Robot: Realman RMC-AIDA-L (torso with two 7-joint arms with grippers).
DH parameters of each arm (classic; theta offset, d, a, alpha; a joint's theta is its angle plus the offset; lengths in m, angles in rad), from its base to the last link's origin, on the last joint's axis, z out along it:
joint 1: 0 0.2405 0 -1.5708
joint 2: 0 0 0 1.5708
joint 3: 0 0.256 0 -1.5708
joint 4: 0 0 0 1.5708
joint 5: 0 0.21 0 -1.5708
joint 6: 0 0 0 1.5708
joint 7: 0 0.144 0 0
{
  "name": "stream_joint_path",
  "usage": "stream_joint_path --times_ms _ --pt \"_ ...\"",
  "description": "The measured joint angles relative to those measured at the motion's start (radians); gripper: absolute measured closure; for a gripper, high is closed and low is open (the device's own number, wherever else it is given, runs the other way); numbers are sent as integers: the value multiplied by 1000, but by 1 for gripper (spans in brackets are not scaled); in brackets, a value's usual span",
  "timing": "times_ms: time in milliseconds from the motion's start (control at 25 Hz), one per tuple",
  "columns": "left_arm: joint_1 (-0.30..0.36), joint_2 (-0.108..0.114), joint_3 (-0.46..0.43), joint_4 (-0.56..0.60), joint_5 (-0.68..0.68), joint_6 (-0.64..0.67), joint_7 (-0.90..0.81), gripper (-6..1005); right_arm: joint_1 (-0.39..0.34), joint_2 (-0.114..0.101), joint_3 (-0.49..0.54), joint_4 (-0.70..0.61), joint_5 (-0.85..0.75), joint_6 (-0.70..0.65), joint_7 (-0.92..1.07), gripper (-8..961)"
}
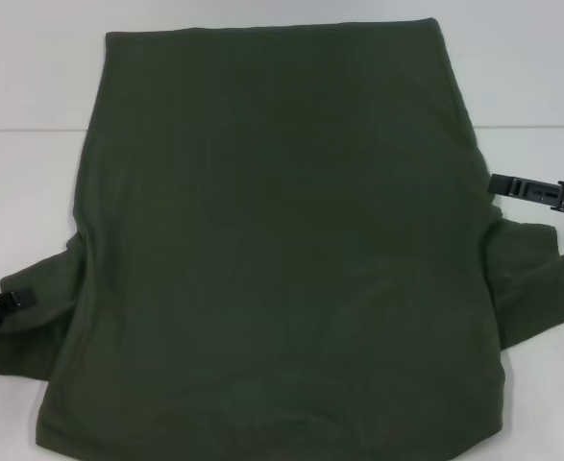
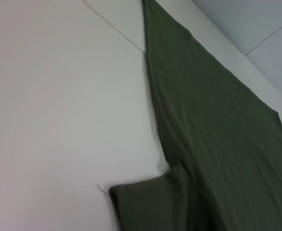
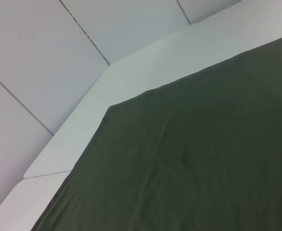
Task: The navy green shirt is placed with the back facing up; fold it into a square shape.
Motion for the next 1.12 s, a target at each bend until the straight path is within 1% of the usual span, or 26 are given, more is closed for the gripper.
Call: stream_joint_path --times_ms 200,280,520,720,840,960,1120 --pt "2 -4 9 6 2 -3 3 325 -1 -1 9 0 0 -10 1 8" --pt "3 -4 10 6 3 -3 2 592 -1 -1 10 0 0 -12 1 8" --pt "8 -4 5 7 3 -4 1 846 -1 -2 23 0 1 -22 1 8" --pt "8 -4 3 7 3 -4 -2 987 -1 -2 38 0 1 -32 -1 8" --pt "1 -3 3 7 1 -3 -6 987 -1 -3 42 0 1 -33 -1 8" --pt "-11 4 2 8 -2 -2 -25 988 -1 -3 43 0 2 -34 -1 8" --pt "-35 28 6 12 2 -17 -83 988 -1 -3 43 0 2 -37 -2 8"
